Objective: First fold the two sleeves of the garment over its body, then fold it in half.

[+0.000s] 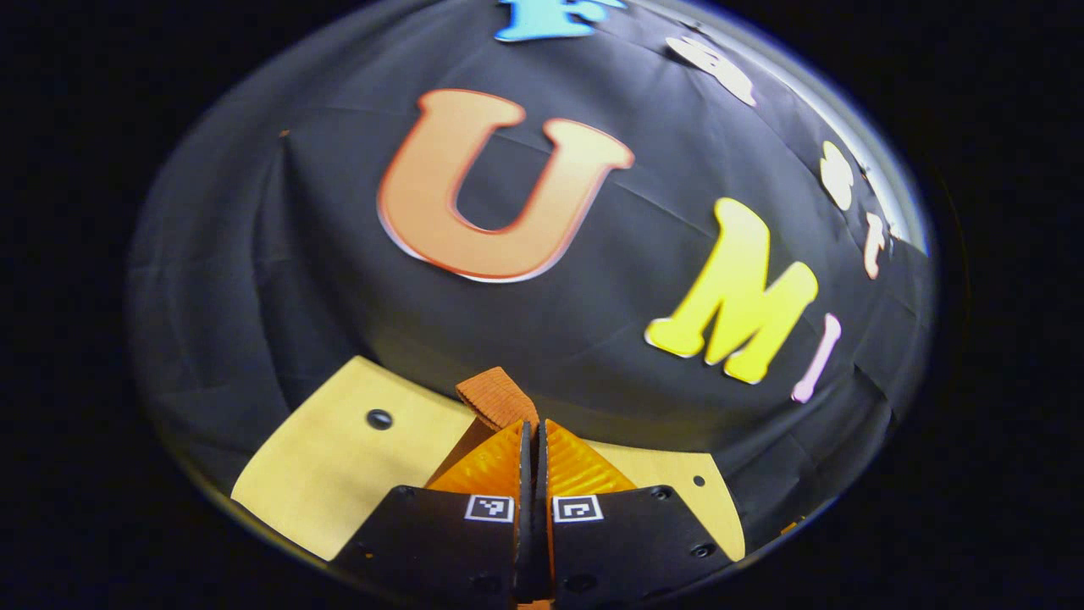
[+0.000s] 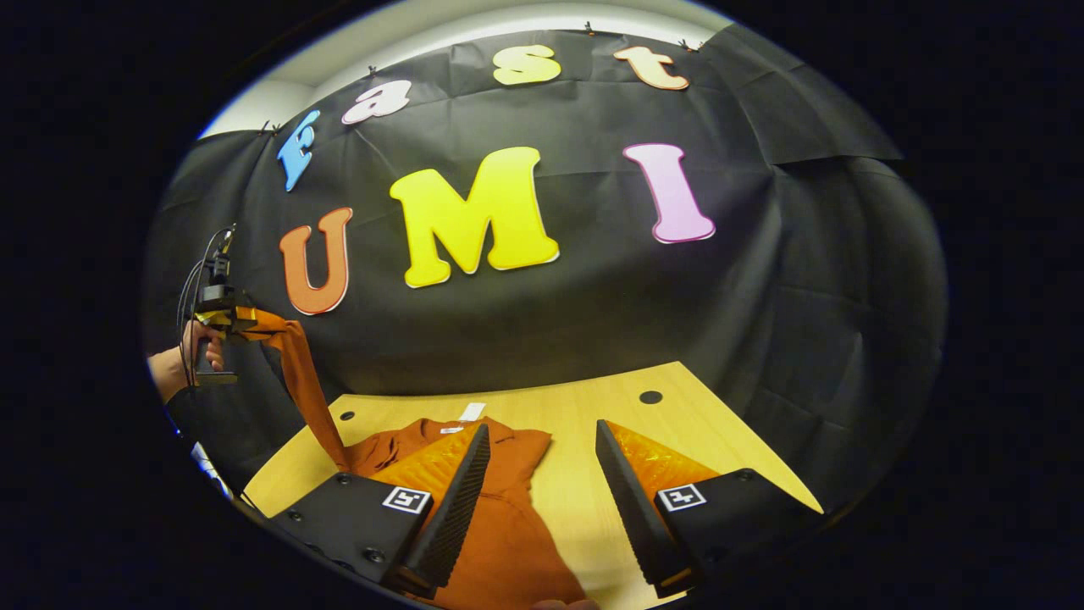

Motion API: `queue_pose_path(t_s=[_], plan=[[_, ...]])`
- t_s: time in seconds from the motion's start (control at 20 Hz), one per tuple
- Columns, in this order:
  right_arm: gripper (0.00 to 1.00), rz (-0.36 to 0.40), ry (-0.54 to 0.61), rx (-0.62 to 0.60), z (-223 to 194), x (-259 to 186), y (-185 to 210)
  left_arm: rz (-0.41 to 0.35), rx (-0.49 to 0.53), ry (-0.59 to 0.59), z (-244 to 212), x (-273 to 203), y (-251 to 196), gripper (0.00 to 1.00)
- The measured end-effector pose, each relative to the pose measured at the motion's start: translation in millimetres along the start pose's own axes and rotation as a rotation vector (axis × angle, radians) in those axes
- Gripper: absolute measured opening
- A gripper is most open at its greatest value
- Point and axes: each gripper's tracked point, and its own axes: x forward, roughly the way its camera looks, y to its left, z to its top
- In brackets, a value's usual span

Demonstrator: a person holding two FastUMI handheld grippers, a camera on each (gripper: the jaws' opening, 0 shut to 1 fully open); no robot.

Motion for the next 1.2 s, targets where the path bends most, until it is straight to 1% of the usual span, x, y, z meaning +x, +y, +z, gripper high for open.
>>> queue_pose_path(t_s=[0.1,0.3,0.45,0.6,0.7,0.8,0.9,0.95,1.0,1.05,1.1,1.15,1.2], plan=[[0.82,-0.038,0.0,0.004,1,-4,-23,-0.067,0.055,0.065,-34,24,-44,0.03],[0.82,-0.124,-0.003,0.015,0,-18,-69,-0.171,0.166,0.2,-123,72,-133,0.03],[0.82,-0.195,-0.005,0.013,3,-38,-100,-0.226,0.267,0.304,-195,92,-177,0.03],[0.81,-0.255,0.008,0.018,-1,-55,-127,-0.264,0.346,0.404,-259,99,-206,0.03],[0.81,-0.281,0.014,0.022,-2,-65,-138,-0.254,0.43,0.446,-291,101,-212,0.03],[0.81,-0.299,0.021,0.02,-6,-74,-146,-0.208,0.536,0.469,-313,104,-206,0.04],[0.82,-0.305,0.034,0.021,-7,-80,-148,-0.147,0.62,0.479,-325,109,-194,0.04],[0.82,-0.305,0.037,0.02,-9,-86,-149,-0.125,0.644,0.487,-329,111,-188,0.0],[0.8,-0.303,0.039,0.017,-12,-90,-149,-0.118,0.647,0.495,-331,111,-186,0.04],[0.8,-0.3,0.042,0.009,-12,-92,-149,-0.123,0.637,0.51,-375,119,-186,0.05],[0.82,-0.296,0.045,-0.001,-12,-93,-147,-0.136,0.628,0.504,-368,125,-195,0.06],[0.82,-0.292,0.049,-0.01,-12,-94,-146,-0.149,0.612,0.499,-352,114,-195,0.1],[0.82,-0.288,0.05,-0.017,-11,-94,-145,-0.168,0.586,0.495,-353,112,-203,0.12]])
